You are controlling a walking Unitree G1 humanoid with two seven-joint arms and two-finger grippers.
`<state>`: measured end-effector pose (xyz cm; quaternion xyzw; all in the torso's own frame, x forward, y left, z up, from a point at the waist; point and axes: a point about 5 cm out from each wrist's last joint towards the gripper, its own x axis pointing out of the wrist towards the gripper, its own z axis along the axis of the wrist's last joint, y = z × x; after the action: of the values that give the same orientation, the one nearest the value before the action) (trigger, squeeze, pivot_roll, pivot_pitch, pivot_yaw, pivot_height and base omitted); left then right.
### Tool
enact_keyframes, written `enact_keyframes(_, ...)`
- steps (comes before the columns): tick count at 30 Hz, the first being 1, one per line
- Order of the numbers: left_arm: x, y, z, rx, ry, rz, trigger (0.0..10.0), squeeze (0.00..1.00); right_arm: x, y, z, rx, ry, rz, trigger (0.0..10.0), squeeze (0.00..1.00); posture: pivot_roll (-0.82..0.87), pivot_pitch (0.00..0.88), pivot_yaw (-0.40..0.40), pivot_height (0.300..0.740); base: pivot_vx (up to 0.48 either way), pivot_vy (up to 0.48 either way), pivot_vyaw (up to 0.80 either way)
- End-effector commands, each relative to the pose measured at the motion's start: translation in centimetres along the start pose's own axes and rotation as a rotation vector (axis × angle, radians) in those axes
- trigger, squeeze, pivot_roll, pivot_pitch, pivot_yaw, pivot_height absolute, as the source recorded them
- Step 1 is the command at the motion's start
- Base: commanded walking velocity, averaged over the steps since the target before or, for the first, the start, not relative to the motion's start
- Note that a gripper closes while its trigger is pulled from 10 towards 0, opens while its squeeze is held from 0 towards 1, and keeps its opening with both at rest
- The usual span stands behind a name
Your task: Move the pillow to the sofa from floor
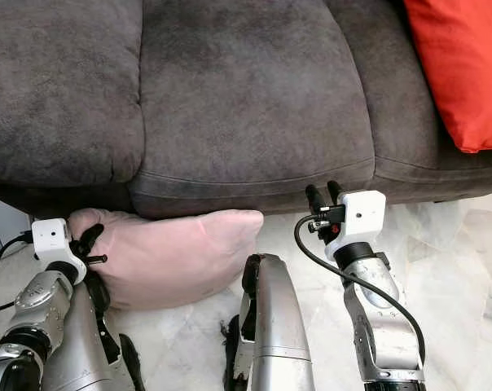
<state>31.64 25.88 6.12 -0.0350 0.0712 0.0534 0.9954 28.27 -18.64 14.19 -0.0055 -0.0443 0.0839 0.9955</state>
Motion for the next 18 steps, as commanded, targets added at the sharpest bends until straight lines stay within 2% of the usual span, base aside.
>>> enact_keyframes(1,-0.72,0.27,-1.18,0.011,0.029,0.020,0.0,0.00,-0.43,-0.42,-0.76,0.001,0.029,-0.022,10.0,0.00,0.00,0.322,-0.214,0.474,0.000,0.000,0.00)
enact_keyframes(18,-0.76,0.13,-1.24,0.011,0.025,0.027,0.0,0.00,-0.41,-0.42,-0.82,0.005,0.025,-0.025,10.0,0.00,0.01,0.309,-0.203,0.474,0.000,0.000,0.00)
